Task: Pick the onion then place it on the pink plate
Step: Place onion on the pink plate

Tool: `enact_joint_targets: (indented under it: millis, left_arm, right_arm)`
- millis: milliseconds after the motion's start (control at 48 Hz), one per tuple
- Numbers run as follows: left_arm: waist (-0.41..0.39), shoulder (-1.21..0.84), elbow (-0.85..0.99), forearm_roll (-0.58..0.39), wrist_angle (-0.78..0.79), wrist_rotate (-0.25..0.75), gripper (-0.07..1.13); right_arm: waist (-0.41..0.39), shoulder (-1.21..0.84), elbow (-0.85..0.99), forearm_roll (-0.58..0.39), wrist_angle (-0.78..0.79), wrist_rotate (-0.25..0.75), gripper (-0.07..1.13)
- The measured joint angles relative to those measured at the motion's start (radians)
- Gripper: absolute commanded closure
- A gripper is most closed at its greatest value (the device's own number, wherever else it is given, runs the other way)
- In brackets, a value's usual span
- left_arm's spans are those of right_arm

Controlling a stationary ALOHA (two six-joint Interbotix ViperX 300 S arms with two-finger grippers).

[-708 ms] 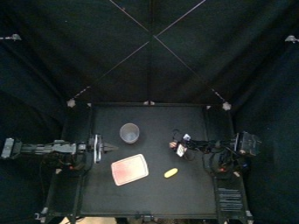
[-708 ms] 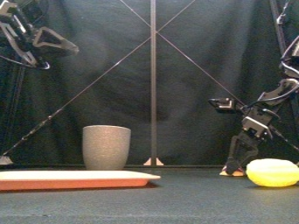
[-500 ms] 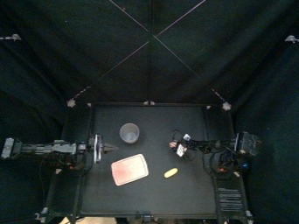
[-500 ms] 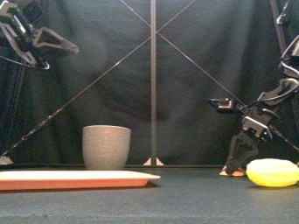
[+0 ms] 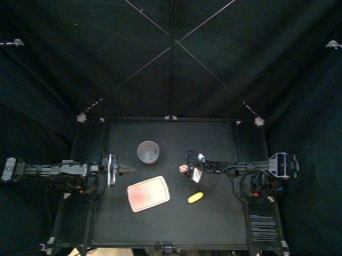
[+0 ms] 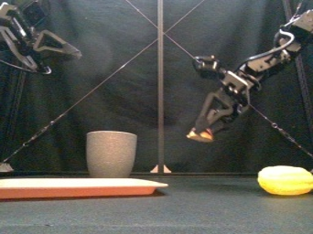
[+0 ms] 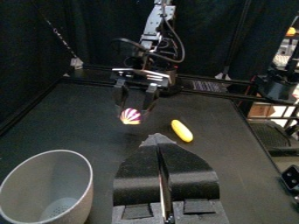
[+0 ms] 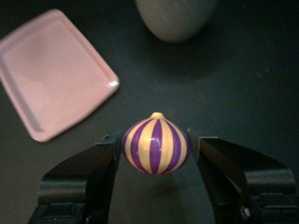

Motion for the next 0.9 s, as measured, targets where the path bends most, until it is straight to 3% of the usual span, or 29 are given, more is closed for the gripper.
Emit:
enact_joint_targets:
  millis: [333, 708, 896]
  left_arm:
    - [0.002, -0.002, 0.006, 0.0, 0.0, 0.0, 1.03]
    - [0.006, -0.002, 0.025, 0.0, 0.0, 0.0, 1.03]
    - [0.008, -0.002, 0.025, 0.0, 0.0, 0.002, 1.03]
  right_arm:
    - [0.155, 0.239, -0.262, 0.002, -0.014, 0.0, 0.31]
    - [0.204, 0.583, -0.588, 0.003, 0.006, 0.0, 0.31]
    - [0.216, 0.604, -0.638, -0.002, 0.023, -0.002, 0.19]
